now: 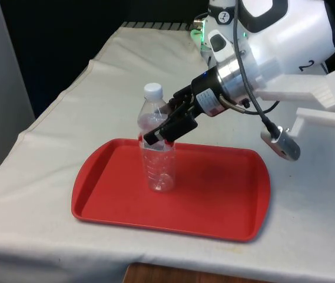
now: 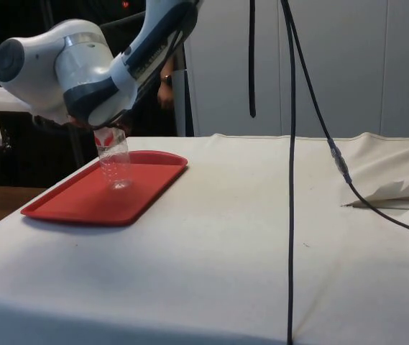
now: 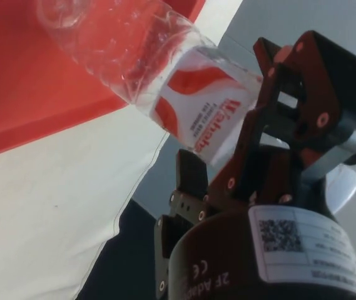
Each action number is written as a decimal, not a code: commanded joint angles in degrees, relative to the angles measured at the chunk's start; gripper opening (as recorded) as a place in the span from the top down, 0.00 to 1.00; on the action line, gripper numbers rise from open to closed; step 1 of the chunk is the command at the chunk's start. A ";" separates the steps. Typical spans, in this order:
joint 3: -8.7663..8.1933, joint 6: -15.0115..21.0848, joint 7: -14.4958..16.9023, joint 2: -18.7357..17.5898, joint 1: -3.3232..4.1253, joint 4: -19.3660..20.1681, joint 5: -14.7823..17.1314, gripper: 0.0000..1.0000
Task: Place the bottle upright on the tray.
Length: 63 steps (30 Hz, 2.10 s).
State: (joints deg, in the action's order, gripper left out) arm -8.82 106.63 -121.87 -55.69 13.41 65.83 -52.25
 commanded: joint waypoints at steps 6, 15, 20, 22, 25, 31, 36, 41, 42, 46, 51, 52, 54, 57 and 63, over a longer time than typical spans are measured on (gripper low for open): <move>0.29 -1.43 0.11 0.80 -0.06 -0.80 0.23 0.00; 0.46 -3.15 0.11 1.60 0.06 -1.60 0.29 0.00; 0.69 -4.35 0.23 2.01 0.06 -2.35 0.23 0.00; 0.74 -4.81 0.29 2.06 0.06 -2.75 0.23 0.00; 0.74 -5.44 0.23 1.78 0.11 -3.38 0.00 0.00; 1.09 -6.99 0.57 2.35 0.06 -4.58 0.29 0.00; 1.26 -8.02 0.63 2.69 0.11 -5.21 0.29 0.00; 1.55 -8.88 0.57 3.09 0.00 -5.90 0.34 0.00; 1.60 -8.94 0.57 3.21 -0.06 -5.96 0.40 0.00; 1.66 -8.94 0.52 3.55 -0.23 -6.13 0.57 0.00; 1.43 -9.11 0.46 3.84 -0.34 -6.36 0.52 0.00; 1.78 -8.65 0.40 4.24 -0.69 -6.25 1.15 0.00; 1.83 -8.59 0.40 4.47 -0.86 -6.25 1.32 0.00; 1.83 -8.42 0.40 4.93 -1.20 -6.25 1.83 0.00; 1.89 -8.31 0.34 5.50 -1.66 -6.30 2.41 0.00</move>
State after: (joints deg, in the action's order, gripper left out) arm -7.33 97.63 -121.47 -50.59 12.20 59.42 -50.42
